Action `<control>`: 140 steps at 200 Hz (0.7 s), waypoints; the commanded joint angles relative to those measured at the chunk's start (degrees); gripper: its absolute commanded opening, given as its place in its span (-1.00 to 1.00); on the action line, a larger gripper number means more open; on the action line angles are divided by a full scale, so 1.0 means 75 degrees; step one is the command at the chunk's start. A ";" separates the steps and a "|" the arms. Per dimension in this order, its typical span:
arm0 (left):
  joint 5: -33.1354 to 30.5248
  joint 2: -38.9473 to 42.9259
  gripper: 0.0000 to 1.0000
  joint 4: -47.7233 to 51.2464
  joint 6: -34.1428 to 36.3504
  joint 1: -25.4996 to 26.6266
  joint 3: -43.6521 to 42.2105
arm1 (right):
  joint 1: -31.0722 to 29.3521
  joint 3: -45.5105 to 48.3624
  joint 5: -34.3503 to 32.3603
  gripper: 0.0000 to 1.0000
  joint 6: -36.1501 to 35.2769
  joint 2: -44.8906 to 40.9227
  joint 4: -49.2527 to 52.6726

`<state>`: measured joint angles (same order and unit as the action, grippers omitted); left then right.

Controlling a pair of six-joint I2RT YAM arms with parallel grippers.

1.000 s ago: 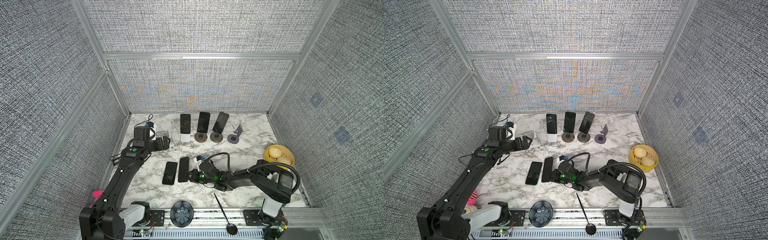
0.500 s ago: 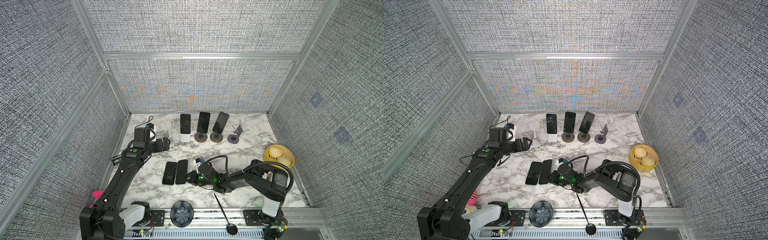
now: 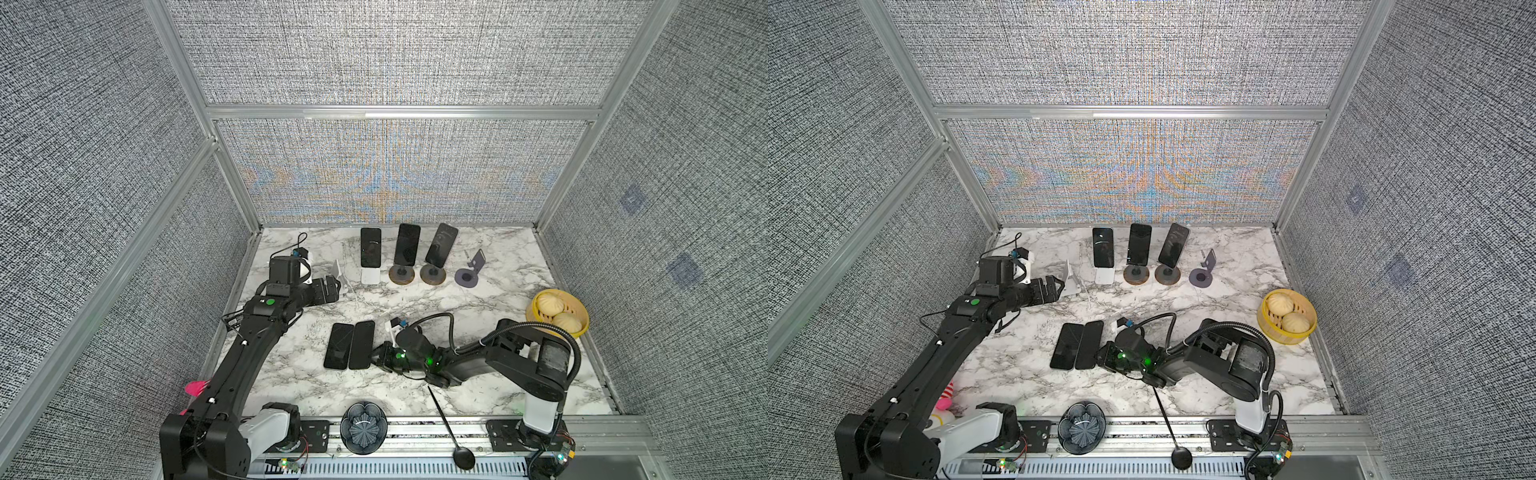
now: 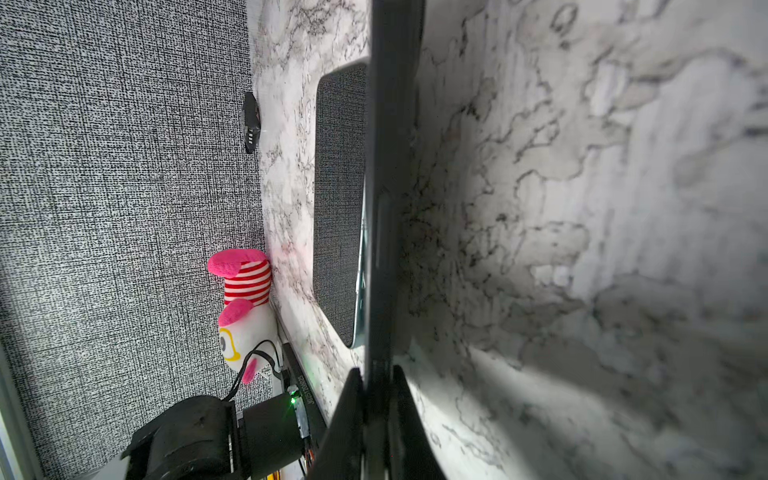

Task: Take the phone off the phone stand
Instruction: 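Lower the dark phone flat beside the mint-green phone with right gripper, then open the right gripper off the dark phone while left arm reaches toward stands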

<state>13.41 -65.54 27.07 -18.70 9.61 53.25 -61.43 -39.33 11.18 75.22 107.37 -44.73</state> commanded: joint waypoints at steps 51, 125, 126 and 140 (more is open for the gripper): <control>-0.0157 0.0080 0.96 -0.0018 0.0124 -0.0013 0.0013 | 0.0028 -0.0147 -0.0002 -0.62 -0.0267 0.0034 0.0654; -0.0254 -0.0058 0.96 -0.0046 0.0114 -0.0009 -0.0023 | 0.0057 -0.0330 0.0060 -0.52 -0.0427 0.0039 0.1019; -0.0259 -0.0060 0.96 -0.0046 0.0108 -0.0012 -0.0023 | 0.0058 -0.0338 0.0064 -0.52 -0.0441 0.0045 0.1030; -0.0294 -0.0075 0.96 -0.0059 0.0099 -0.0004 -0.0023 | 0.0067 -0.0398 0.0091 -0.51 -0.0476 0.0054 0.1095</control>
<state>11.97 -65.91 27.05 -18.24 9.61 53.12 -61.08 -41.52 11.29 72.86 107.61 -37.69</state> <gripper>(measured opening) 0.979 0.242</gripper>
